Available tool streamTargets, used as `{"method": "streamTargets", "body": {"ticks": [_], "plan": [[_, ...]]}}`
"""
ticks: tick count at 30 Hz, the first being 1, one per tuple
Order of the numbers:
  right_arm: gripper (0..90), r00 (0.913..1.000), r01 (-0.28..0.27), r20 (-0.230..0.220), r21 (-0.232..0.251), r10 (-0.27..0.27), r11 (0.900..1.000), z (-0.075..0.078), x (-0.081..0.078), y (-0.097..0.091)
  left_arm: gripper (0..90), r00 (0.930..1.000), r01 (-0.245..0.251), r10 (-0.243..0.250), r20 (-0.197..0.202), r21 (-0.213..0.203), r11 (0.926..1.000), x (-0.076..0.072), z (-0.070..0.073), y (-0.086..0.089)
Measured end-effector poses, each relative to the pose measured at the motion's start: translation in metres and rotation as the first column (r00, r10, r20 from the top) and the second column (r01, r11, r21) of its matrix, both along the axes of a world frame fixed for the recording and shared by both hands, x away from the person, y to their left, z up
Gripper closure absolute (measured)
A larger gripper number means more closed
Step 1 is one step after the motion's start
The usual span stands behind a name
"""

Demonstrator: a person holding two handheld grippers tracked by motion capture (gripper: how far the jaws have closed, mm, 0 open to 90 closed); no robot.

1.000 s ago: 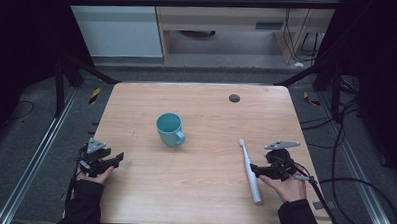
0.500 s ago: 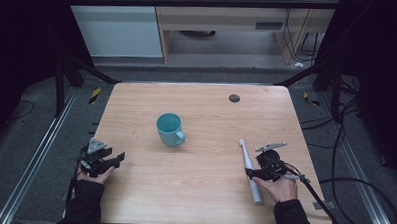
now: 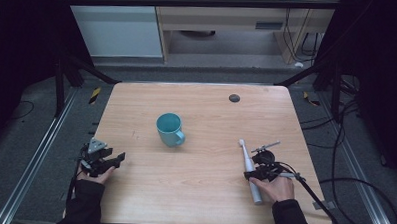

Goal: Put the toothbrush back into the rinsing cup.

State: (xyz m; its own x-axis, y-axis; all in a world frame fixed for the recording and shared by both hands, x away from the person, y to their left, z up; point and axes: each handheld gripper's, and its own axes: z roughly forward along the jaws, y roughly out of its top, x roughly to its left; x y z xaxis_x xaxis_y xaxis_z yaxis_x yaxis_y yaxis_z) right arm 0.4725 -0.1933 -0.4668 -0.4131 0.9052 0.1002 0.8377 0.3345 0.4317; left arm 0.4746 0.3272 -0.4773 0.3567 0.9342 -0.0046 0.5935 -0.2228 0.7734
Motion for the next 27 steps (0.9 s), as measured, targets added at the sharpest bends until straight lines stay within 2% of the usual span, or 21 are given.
{"method": "streamTargets", "body": {"ticks": [3,6,10,18,27], "plan": [[51.1,1.0,0.001,-0.003,-0.002,-0.001,1.0,-0.0012,0.0009,0.0003,42.1,1.0,-0.001,0.001,-0.002,-0.002,1.0,-0.0001,-0.0001,-0.0002],[54.8,0.9994,0.001,-0.033,-0.004,-0.001,1.0,-0.0026,0.0026,0.0012,42.1,1.0,0.0,0.0,-0.002,-0.002,1.0,0.0,0.0,0.0001],[57.4,0.9987,0.002,-0.05,-0.02,-0.003,0.9998,-0.0036,0.0043,0.0034,42.1,1.0,0.0,0.0,-0.001,-0.006,1.0,0.0001,-0.0004,0.0001],[63.8,0.9982,-0.022,-0.057,-0.03,0.02,0.9993,-0.0047,0.0049,0.0045,42.1,1.0,0.0,0.0,-0.002,-0.006,1.0,-0.0001,-0.0004,-0.0001],[65.9,0.9979,-0.036,-0.055,-0.028,0.035,0.999,-0.0044,0.0058,0.0035,42.0,1.0,0.002,-0.002,-0.004,-0.007,1.0,0.0,-0.0007,-0.0002]]}}
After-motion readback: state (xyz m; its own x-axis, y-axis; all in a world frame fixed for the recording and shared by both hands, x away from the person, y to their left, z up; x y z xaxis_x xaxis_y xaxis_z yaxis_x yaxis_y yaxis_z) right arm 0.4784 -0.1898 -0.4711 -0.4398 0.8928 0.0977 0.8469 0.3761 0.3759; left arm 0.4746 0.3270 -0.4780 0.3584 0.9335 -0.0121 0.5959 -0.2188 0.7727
